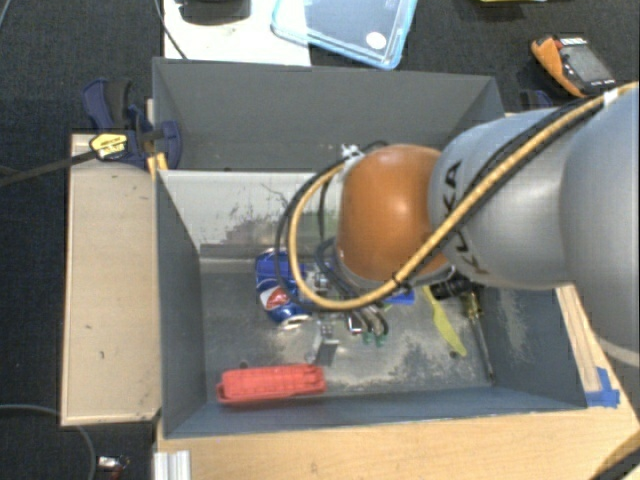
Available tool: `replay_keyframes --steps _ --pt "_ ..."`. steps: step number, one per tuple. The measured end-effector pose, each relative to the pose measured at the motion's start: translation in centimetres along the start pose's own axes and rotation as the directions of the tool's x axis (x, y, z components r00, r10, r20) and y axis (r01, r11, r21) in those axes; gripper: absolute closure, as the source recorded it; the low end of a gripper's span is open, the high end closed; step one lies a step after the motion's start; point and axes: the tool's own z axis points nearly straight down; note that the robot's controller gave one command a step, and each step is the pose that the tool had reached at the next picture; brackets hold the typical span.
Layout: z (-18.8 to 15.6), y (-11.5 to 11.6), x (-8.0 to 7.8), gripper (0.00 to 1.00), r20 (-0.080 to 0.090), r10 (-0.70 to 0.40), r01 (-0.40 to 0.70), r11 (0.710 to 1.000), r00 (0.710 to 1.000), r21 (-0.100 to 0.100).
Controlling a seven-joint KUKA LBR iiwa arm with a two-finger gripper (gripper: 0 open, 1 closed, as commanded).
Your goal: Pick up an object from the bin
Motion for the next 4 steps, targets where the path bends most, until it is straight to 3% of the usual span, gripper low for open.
replay_keyframes --steps 1,2,3,4 --pt "0.0 0.0 0.0 0.00 0.000 0.000 0.000 1.000 1.000 0.000" --pt "-14.8 -1.0 -2.5 1.00 0.003 -0.130 0.130 0.991 0.991 0.000" --pt "-14.8 -1.0 -2.5 1.00 0.003 -0.131 0.131 0.991 0.991 0.000" --pt "-15.2 -1.1 -2.4 1.00 0.008 -0.248 0.248 0.969 0.969 0.000"
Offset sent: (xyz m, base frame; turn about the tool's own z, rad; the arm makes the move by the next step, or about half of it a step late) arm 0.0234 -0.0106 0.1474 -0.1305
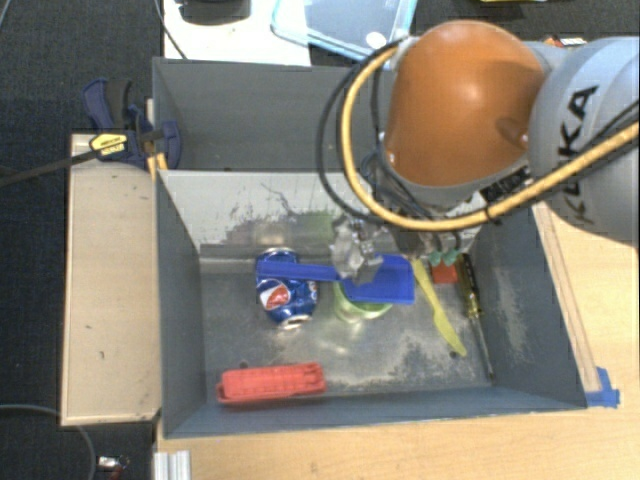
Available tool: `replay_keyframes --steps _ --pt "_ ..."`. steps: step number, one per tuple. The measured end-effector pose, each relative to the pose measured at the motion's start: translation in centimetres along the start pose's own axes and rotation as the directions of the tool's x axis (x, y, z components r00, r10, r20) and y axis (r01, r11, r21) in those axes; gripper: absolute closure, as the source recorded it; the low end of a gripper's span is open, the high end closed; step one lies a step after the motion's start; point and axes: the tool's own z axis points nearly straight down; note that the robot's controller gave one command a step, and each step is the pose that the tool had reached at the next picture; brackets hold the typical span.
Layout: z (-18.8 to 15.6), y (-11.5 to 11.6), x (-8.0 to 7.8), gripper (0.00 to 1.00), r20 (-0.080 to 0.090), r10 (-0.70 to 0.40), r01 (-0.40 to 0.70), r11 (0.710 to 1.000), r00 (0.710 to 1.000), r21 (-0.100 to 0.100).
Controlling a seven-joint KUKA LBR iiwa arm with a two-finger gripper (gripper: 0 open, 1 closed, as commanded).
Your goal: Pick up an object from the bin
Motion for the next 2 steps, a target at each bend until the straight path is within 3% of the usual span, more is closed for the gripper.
replay_keyframes --steps 1,2 --pt "12.15 10.02 -0.33 0.00 -0.008 0.024 -0.024 1.000 1.000 -0.001" --pt "11.72 9.66 -0.45 1.00 -0.002 0.030 -0.030 1.000 1.000 -0.001"
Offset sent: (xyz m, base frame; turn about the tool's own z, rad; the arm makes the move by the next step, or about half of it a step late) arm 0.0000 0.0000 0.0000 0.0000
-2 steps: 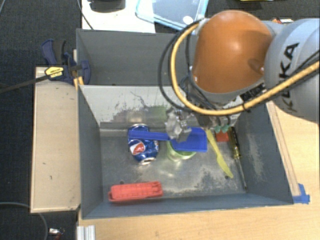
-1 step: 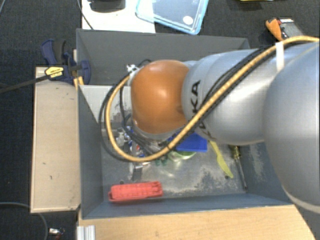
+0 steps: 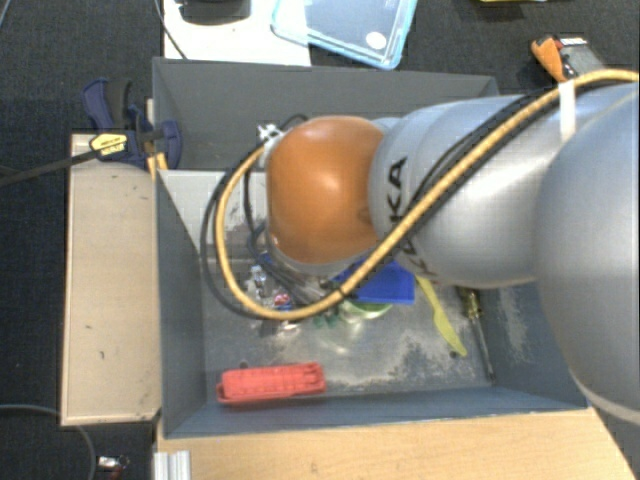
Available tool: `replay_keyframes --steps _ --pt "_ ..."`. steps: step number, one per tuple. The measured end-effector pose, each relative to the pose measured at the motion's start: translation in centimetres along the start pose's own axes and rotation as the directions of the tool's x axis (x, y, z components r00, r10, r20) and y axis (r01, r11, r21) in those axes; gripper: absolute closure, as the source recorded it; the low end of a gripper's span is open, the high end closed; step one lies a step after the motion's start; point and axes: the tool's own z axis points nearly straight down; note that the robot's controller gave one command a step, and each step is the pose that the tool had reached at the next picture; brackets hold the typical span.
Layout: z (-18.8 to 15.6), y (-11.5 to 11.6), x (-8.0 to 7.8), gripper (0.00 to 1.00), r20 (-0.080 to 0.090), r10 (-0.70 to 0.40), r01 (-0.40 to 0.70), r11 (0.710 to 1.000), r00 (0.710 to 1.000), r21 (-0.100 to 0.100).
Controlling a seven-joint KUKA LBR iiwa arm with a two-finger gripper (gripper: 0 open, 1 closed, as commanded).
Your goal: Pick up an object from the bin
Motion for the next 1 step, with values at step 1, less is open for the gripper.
replay_keyframes --steps 1 --pt "0.00 0.00 0.00 1.00 0.000 0.000 0.000 1.000 1.000 0.000"
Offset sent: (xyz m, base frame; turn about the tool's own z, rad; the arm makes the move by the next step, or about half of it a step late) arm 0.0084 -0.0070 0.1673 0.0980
